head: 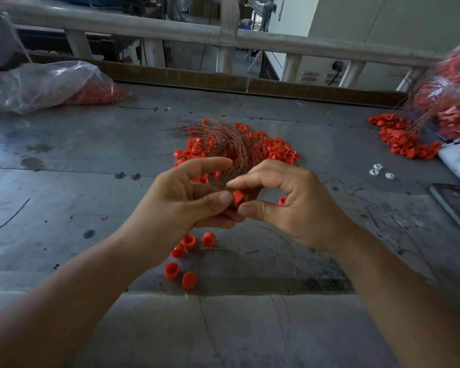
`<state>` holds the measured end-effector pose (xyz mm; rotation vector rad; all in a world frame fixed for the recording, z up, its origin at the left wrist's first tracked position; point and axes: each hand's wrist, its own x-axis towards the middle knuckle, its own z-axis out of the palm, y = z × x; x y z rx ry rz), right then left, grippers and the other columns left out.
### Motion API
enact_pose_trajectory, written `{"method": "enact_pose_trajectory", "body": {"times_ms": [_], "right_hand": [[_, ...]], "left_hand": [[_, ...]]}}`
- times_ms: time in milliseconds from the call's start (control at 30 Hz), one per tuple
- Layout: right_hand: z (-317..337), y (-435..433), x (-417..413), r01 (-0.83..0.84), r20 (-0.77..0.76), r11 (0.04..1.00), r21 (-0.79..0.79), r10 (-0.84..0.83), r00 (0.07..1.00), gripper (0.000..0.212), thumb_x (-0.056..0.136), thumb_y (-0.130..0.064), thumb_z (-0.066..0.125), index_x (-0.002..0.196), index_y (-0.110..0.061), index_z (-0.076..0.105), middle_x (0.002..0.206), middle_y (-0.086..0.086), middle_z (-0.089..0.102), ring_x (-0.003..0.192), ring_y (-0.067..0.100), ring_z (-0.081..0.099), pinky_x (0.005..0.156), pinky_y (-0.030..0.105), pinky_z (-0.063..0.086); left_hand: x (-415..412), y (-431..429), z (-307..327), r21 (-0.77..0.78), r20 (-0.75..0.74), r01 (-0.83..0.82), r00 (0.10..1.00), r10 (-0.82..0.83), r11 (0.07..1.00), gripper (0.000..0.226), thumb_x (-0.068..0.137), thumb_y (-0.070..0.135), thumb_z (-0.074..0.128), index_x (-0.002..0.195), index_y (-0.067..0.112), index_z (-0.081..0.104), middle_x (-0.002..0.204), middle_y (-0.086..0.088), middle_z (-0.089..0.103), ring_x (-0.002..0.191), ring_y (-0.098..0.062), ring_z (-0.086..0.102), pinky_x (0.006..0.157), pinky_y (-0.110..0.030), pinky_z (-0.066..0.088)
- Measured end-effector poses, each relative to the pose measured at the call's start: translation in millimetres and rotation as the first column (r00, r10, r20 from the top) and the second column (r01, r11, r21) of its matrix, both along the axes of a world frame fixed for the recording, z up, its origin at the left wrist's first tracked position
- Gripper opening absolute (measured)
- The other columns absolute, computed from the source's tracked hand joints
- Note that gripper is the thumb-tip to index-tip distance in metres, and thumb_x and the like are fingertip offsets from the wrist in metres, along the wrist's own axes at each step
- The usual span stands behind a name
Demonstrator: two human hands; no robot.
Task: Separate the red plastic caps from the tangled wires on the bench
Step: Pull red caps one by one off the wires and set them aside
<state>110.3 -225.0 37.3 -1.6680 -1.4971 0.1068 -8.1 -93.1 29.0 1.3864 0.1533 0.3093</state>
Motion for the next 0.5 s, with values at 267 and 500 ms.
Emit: {"method": "enact_pose_trajectory", "body": {"times_ms": [267,500], "right_hand": [[-0.5,-0.1,0.5,0.010,-0.017,0.998,-0.056,-0.011,1.000,0.036,0.074,-0.025,0.067,0.108,-0.025,0.056,0.092,-0.019,0.056,0.092,-0.002,0.056,0.084,0.009,0.041],[-0.2,-1.9,0.1,-0.018,-0.033,0.980,-0.198,0.011,0.999,0.054,0.066,-0.047,0.061,0.117,-0.033,0.051,0.103,-0.035,0.048,0.103,-0.025,0.043,0.099,0.003,0.025]], "left_hand": [[0.9,1.0,-0.9,-0.016,-0.007,0.002,1.000,-0.003,1.000,0.047,0.061,0.015,0.063,0.108,0.016,0.057,0.072,-0.010,0.072,0.064,-0.019,0.070,0.055,-0.019,0.053],[-0.7,3.9,1.2,0.018,0.024,0.019,1.000,-0.019,1.000,0.041,0.055,0.015,0.076,0.094,0.013,0.067,0.074,-0.009,0.070,0.063,-0.018,0.067,0.055,-0.021,0.052]]}}
